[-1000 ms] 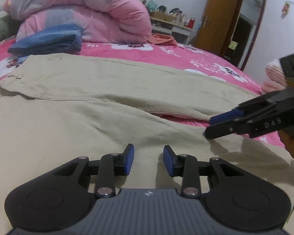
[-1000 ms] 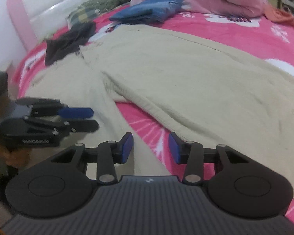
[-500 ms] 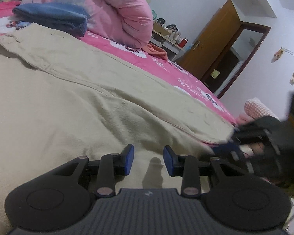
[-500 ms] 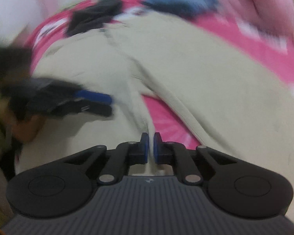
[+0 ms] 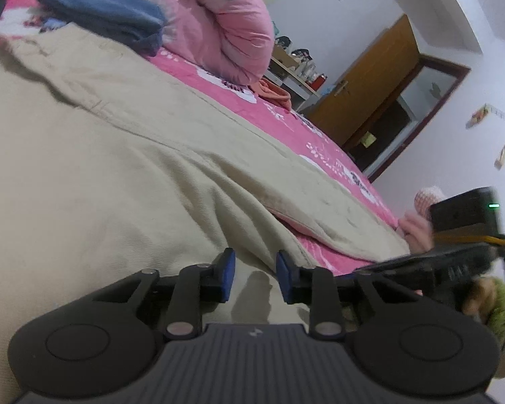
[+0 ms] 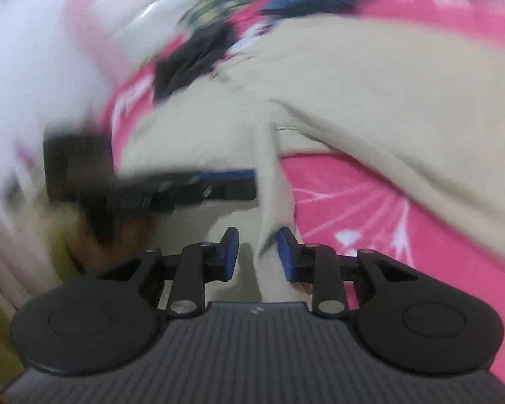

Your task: Fold clothes

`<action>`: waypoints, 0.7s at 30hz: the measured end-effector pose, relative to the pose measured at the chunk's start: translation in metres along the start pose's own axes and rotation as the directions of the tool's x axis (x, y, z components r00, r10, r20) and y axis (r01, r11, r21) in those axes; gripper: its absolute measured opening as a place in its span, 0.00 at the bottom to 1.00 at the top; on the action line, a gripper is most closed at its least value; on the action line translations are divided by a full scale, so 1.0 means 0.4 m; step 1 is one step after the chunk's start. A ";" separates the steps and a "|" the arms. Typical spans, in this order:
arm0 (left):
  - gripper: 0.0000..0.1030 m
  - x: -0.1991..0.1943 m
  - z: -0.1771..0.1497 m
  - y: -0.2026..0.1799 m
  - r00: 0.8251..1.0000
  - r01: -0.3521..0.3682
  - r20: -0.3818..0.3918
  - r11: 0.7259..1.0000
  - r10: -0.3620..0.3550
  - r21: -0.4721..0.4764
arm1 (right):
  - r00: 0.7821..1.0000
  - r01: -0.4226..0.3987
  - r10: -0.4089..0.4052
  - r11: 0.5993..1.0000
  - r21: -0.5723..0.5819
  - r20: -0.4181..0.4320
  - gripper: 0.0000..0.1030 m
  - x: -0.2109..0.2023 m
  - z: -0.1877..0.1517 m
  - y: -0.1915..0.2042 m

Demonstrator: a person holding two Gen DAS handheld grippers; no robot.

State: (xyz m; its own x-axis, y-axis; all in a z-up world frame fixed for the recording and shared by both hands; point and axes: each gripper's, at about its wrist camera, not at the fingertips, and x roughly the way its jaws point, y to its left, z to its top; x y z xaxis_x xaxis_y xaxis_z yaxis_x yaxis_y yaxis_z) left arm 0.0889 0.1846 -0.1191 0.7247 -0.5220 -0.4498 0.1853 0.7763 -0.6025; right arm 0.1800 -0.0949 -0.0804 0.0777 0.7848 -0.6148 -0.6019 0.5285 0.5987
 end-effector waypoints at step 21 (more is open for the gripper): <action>0.14 0.010 0.021 0.062 0.998 0.054 0.019 0.986 -0.052 -0.155 | 0.941 -0.335 0.263 0.821 0.463 0.215 0.15 0.119 0.091 -0.170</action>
State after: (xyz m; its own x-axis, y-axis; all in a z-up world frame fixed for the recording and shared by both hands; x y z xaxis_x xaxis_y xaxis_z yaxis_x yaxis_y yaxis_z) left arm 0.1021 0.2047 -0.1303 0.7267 -0.5547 -0.4052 0.1191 0.6827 -0.7209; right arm 0.2535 -0.0816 -0.1316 0.0861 0.9466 -0.3106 -0.1519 0.3206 0.9350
